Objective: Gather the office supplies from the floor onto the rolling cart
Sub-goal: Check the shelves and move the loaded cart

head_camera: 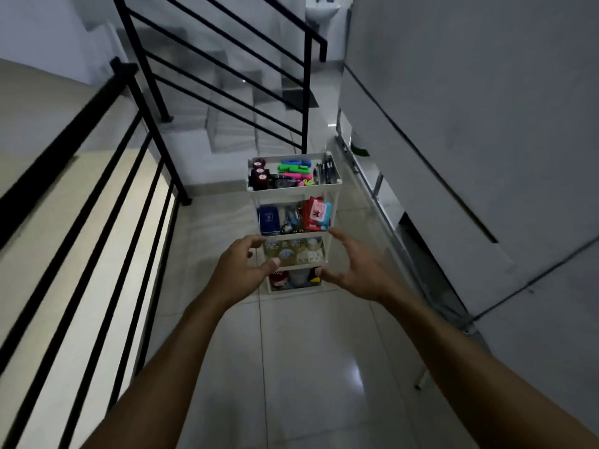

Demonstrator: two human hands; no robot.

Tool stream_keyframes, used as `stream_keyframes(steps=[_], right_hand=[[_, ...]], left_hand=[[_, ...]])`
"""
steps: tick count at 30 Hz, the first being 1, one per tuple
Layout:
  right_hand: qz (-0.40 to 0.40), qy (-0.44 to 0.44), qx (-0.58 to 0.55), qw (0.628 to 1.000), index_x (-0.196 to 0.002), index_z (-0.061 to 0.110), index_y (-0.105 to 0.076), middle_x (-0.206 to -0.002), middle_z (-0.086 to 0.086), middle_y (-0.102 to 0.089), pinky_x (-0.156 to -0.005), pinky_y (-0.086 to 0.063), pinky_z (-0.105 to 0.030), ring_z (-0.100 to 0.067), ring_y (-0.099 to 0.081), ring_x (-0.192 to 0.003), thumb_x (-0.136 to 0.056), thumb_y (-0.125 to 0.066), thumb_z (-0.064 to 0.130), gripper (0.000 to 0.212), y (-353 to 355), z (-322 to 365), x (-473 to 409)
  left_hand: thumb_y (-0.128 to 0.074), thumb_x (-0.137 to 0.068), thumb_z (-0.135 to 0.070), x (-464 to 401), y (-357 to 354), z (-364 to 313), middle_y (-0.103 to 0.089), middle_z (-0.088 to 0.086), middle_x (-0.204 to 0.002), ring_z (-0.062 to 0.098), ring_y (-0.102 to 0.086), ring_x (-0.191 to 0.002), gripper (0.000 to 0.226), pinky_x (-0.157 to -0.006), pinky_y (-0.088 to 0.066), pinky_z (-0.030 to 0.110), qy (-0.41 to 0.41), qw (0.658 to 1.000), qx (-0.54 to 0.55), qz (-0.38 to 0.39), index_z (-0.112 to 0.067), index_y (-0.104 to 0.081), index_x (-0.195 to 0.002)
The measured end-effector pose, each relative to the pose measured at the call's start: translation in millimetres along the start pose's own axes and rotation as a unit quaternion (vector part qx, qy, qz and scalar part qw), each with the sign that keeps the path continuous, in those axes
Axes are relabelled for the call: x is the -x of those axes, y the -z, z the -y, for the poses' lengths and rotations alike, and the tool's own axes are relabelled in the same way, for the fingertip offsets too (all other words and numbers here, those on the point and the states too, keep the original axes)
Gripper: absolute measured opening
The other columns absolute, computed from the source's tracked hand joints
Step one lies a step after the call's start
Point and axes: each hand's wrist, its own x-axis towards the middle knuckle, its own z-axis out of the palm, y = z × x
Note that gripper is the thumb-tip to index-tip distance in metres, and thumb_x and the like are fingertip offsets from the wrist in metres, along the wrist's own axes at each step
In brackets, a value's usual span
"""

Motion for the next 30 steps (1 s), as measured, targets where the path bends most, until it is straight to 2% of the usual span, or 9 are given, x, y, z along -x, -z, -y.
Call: stream_keyframes(steps=[3,9,18,22,26,30], right_hand=[[-0.008,-0.005,0.056,0.998,-0.149,0.034,-0.021,-0.148,-0.001,-0.041,-0.097,-0.033,-0.032,-0.017,-0.04,-0.13,-0.078,-0.076,0.04,0.09,24,20,-7],[-0.012,-0.015,0.099,0.995,-0.148,0.038,-0.018,-0.152,-0.001,-0.034,-0.106,-0.034,-0.047,-0.023,-0.036,-0.135,-0.072,-0.078,0.045,0.096,32,41,-63],[-0.021,-0.053,0.139,0.989,-0.148,0.036,-0.02,-0.15,0.0,-0.036,-0.109,-0.034,-0.053,-0.024,-0.036,-0.135,-0.071,-0.079,0.042,0.097,22,30,-159],[-0.031,-0.065,0.162,0.984,-0.149,0.035,-0.021,-0.152,0.0,-0.033,-0.109,-0.033,-0.051,-0.024,-0.035,-0.136,-0.07,-0.08,0.043,0.099,26,4,-202],[-0.021,-0.086,0.187,0.978,-0.147,0.041,-0.022,-0.157,-0.007,-0.02,-0.109,-0.033,-0.056,-0.03,-0.028,-0.14,-0.067,-0.082,0.043,0.101,29,-29,-250],[-0.001,-0.115,0.206,0.972,-0.147,0.044,-0.021,-0.159,-0.013,0.005,-0.111,-0.027,-0.059,-0.039,-0.017,-0.142,-0.064,-0.083,0.046,0.104,29,-70,-299]], left_hand=[[-0.073,-0.081,-0.034,-2,25,-24,-0.053,-0.001,-0.129,0.013,-0.051,-0.114,0.054,-0.093,-0.044,0.031,-0.022,1.0,-0.014,-0.006,-0.022,-0.052,-0.129],[-0.075,-0.078,-0.034,-46,55,-22,-0.052,0.0,-0.132,0.015,-0.05,-0.118,0.062,-0.097,-0.046,0.038,-0.039,0.999,-0.028,-0.005,-0.022,-0.049,-0.133],[-0.077,-0.076,-0.036,-148,70,14,-0.046,0.002,-0.137,0.017,-0.048,-0.121,0.071,-0.096,-0.045,0.035,-0.006,0.997,-0.067,0.032,-0.021,-0.044,-0.137],[-0.078,-0.074,-0.036,-196,57,29,-0.042,0.006,-0.139,0.021,-0.047,-0.122,0.078,-0.097,-0.046,0.039,0.022,0.995,-0.08,0.051,-0.021,-0.04,-0.14],[-0.081,-0.071,-0.037,-248,36,48,-0.034,0.009,-0.144,0.025,-0.043,-0.126,0.092,-0.101,-0.043,0.04,0.062,0.992,-0.092,0.066,-0.022,-0.029,-0.145],[-0.086,-0.064,-0.034,-299,7,72,-0.027,0.012,-0.148,0.03,-0.039,-0.131,0.112,-0.102,-0.041,0.04,0.123,0.985,-0.105,0.064,-0.025,-0.014,-0.149]])
